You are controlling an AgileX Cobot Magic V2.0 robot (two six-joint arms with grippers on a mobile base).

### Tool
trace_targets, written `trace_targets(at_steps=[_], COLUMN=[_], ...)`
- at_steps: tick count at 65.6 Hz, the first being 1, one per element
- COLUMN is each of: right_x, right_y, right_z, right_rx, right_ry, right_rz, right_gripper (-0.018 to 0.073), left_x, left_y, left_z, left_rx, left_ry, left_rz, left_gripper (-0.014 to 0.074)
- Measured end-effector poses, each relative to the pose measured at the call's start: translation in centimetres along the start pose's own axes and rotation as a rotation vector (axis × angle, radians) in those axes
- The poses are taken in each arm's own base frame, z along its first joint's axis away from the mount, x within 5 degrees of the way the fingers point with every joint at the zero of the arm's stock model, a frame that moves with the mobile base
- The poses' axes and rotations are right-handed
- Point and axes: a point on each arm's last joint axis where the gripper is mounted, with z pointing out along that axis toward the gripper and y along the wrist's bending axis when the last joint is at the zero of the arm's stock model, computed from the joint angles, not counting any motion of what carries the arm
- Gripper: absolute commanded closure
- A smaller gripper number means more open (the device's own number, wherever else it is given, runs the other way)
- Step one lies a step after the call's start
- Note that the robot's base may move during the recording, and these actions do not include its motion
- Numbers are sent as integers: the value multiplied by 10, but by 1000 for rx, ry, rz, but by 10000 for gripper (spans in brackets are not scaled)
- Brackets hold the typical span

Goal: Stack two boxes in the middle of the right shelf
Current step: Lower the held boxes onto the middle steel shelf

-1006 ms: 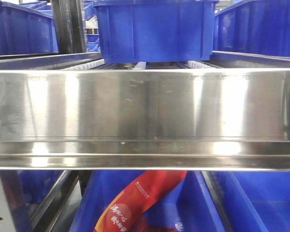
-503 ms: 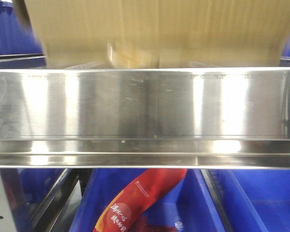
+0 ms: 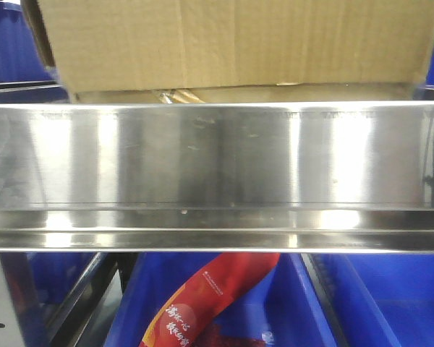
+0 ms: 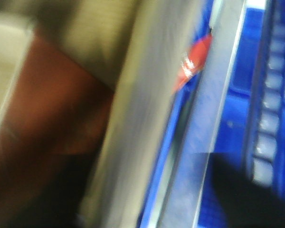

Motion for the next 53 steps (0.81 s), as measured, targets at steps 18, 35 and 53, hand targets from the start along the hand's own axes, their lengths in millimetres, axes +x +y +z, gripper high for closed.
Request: trace_targets(at_steps=[18,35,53], right_x=[-3,6,58], right_y=[6,21,26], right_z=[-23,-79,-94], right_rx=[4,14,31], right_ry=[-63,-190,-242], right_rz=[-16,-49,-33], right_gripper=[65,506,713], left_x=[2,18,80], left_y=[1,3,10], left_z=[-27,-96,-121], left_rx=[-2,15,18], left_ry=[-59,-199,-214], left_rz=[5,6,6], left_gripper=[106,285,707])
